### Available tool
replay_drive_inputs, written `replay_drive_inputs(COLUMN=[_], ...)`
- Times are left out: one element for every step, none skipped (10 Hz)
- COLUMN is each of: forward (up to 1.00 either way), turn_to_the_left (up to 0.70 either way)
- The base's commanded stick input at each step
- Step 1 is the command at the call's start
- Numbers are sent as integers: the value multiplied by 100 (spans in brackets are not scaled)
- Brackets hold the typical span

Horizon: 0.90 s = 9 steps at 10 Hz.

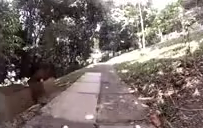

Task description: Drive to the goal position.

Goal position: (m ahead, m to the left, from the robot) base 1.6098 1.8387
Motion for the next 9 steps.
replay_drive_inputs(forward=[45, 45, 45, 45, 45, 45, 45, 45, 45], turn_to_the_left=[0, -8, -27, -27, -27, -27, -27, -14, -4])
